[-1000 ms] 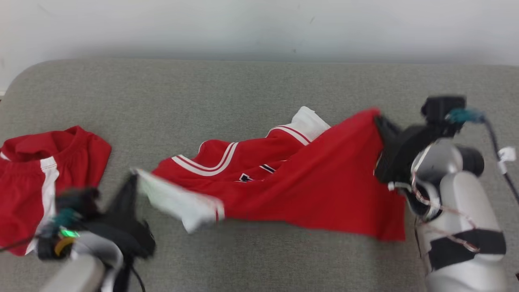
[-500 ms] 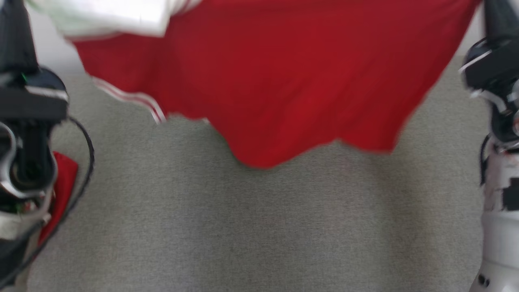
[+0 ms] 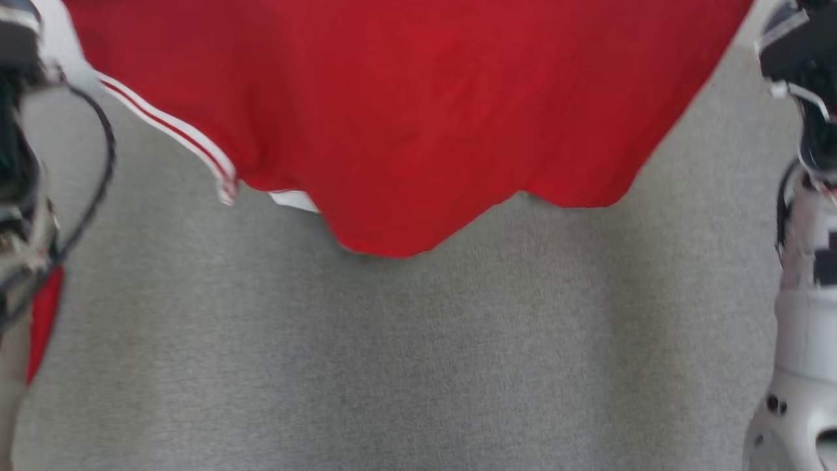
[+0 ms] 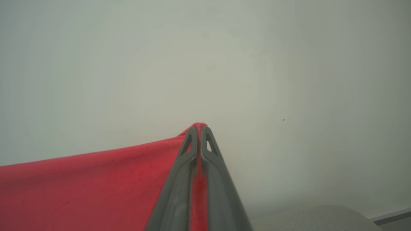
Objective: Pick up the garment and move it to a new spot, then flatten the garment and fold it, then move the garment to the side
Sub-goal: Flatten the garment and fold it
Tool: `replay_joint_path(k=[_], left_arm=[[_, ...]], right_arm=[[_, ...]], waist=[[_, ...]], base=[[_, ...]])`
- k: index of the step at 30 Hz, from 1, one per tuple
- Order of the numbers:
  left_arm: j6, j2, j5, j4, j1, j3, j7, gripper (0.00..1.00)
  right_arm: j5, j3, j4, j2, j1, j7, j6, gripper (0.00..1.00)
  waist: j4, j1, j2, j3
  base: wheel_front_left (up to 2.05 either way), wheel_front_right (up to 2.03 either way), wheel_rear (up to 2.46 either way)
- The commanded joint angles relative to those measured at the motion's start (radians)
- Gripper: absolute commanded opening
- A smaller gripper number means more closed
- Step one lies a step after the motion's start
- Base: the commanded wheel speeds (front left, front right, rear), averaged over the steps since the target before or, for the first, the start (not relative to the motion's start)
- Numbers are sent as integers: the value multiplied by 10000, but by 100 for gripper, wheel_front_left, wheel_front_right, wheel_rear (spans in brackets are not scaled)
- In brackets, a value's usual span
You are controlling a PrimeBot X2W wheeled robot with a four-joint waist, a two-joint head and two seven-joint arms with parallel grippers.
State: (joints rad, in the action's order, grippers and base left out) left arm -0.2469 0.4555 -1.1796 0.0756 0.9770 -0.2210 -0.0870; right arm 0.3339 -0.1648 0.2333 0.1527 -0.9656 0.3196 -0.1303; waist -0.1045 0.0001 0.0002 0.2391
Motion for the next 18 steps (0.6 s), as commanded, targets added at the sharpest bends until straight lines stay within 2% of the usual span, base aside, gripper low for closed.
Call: replay_joint_path(k=[1, 4, 8, 12, 13, 14, 18], left_arm=[[-2, 2, 82, 111, 332, 64, -105, 0], [-145, 110, 734, 676, 1328, -78, -442, 0], [77, 593, 2667, 1073, 2957, -819, -1277, 0], [364, 117, 3395, 720, 4569, -376, -1735, 0], [657, 79, 3712, 509, 4880, -341, -1771, 0], [951, -216, 3615, 175, 5181, -67, -1780, 0], [2666, -874, 4388, -922, 5351, 853, -1776, 0]], right_arm=[[-153, 105, 74, -44, -293, -94, -12, 0], [-716, 413, 664, -231, -1153, -608, -12, 0], [-2159, 464, 1275, -323, -2690, -2151, -12, 0], [-3110, -110, 1667, -696, -3893, -3882, -10, 0], [-3340, -162, 1703, -735, -4137, -4283, -10, 0], [-3440, -225, 1718, -776, -4367, -4633, -10, 0], [-4031, -167, 1776, -734, -4492, -5568, -10, 0]], waist=[[-322, -1, -2, 1253], [-543, -1, -2, 2079], [-852, -1, -2, 2997], [-1027, -1, -2, 3655], [-1042, -1, -2, 3747], [-1065, -1, -2, 3862], [-1101, -1, -2, 4244]], base=[[0, 0, 0], [0, 0, 0], [0, 0, 0], [0, 0, 0], [0, 0, 0], [0, 0, 0], [0, 0, 0]])
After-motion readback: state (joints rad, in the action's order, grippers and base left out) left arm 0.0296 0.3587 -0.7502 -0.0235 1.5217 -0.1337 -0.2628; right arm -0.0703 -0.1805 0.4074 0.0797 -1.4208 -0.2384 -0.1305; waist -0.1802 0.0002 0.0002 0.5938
